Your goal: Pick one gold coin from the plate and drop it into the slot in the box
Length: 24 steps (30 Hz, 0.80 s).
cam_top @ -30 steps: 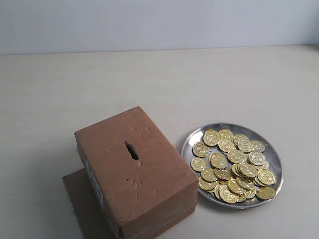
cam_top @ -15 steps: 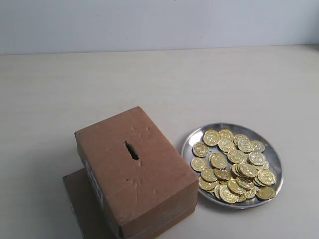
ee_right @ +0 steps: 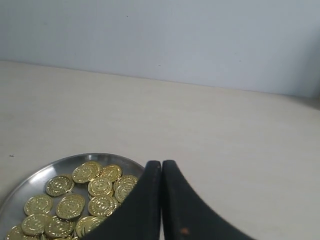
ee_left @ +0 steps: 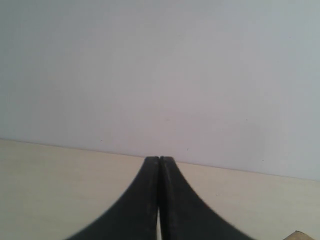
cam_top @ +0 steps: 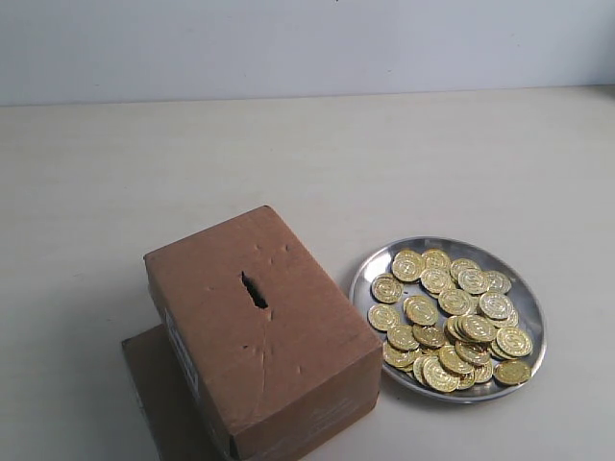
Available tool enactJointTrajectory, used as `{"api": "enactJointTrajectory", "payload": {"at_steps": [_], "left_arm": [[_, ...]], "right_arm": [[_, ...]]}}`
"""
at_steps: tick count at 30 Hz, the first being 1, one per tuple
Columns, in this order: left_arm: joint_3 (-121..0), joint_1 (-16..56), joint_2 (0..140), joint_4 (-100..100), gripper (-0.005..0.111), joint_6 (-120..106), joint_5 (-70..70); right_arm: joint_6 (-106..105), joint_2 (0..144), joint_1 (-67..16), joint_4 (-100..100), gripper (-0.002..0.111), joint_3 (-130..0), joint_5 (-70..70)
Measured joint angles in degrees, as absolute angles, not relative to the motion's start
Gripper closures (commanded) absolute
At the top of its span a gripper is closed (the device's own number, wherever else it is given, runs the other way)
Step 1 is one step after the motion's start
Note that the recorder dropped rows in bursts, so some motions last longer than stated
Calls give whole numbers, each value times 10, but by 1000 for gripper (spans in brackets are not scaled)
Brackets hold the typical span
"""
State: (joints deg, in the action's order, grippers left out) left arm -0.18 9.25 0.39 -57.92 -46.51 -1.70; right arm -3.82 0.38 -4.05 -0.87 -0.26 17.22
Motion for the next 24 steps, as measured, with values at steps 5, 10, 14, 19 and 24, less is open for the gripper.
{"api": "enactJointTrajectory", "payload": {"at_steps": [5, 10, 14, 19, 24], "left_arm": [[-2, 93, 4, -579, 107, -465, -17], [-2, 93, 4, -579, 107, -465, -17], [-2, 93, 4, -579, 107, -465, -17], [-2, 93, 4, -579, 107, -465, -17], [-2, 93, 4, -579, 107, -465, -17]], "right_arm": [[-21, 4, -41, -10, 108, -3, 172], [-17, 4, -41, -10, 108, -3, 172], [-15, 4, -39, -10, 108, -3, 172], [-14, 4, -26, -10, 108, -3, 172], [-19, 4, -26, -10, 108, -3, 172]]}}
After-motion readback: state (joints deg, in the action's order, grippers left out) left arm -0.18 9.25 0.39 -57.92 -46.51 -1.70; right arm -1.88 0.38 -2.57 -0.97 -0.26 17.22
